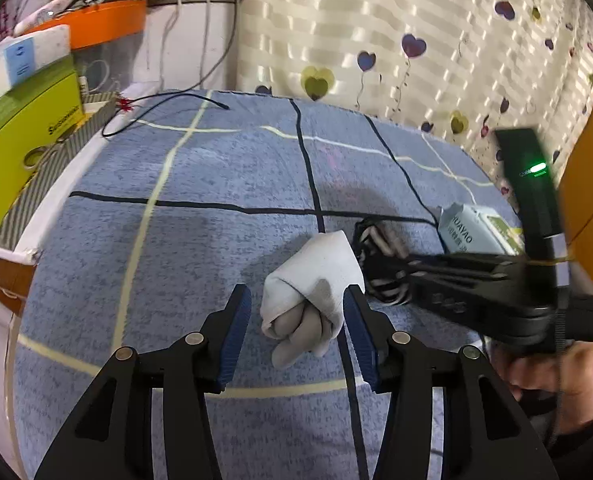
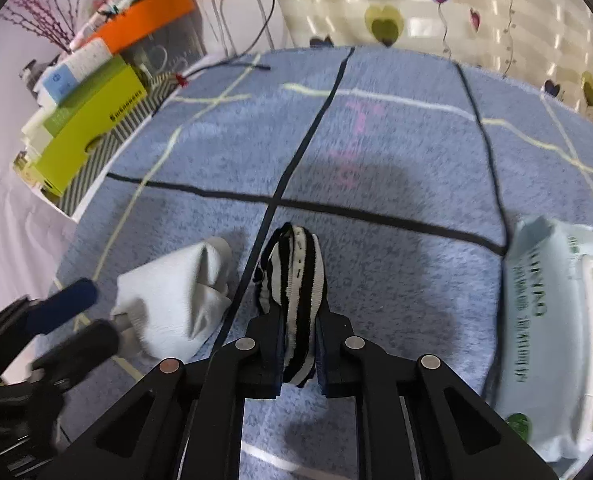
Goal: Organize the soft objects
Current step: 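Grasp the white glove with the left tool while the right tool grasps the striped sock, then lift the white glove and striped sock and carry both over the white tray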
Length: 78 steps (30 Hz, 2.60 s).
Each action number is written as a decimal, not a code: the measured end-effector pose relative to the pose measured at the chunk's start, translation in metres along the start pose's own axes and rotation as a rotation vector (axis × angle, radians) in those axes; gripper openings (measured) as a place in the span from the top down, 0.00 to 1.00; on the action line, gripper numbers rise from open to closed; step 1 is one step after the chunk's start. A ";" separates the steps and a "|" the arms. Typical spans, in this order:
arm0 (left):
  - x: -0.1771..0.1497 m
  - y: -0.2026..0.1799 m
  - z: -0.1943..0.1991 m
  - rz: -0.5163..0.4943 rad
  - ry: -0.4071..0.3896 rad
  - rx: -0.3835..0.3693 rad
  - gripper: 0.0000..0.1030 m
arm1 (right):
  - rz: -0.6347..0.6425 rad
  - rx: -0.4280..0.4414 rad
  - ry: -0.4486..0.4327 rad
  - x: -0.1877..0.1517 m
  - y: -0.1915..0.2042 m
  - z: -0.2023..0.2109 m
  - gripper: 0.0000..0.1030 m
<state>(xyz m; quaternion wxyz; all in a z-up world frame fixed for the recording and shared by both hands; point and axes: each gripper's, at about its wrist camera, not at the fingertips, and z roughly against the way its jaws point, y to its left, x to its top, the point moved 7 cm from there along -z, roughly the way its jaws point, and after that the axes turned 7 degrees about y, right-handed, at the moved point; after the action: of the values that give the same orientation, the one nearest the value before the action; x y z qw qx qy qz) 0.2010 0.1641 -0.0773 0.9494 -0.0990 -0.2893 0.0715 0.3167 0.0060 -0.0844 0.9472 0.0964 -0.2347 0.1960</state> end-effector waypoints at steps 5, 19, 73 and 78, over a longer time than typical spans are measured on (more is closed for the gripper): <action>0.001 -0.004 -0.014 -0.017 0.029 -0.014 0.52 | 0.002 -0.004 -0.049 -0.001 -0.006 0.026 0.89; 0.000 -0.013 -0.042 0.005 0.084 0.038 0.41 | 0.020 0.025 -0.126 -0.008 -0.005 0.072 0.89; -0.054 -0.201 0.107 -0.077 -0.154 -0.112 0.59 | -0.018 0.092 -0.370 -0.159 -0.083 0.238 0.89; -0.055 -0.218 0.106 -0.096 -0.150 -0.127 0.59 | -0.039 0.087 -0.379 -0.168 -0.097 0.245 0.89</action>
<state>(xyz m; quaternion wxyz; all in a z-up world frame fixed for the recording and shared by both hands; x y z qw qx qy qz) 0.1132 -0.0424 0.0295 0.9192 -0.1395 -0.3680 0.0144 0.1213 -0.2034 0.0392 0.8846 0.1769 -0.3984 0.1658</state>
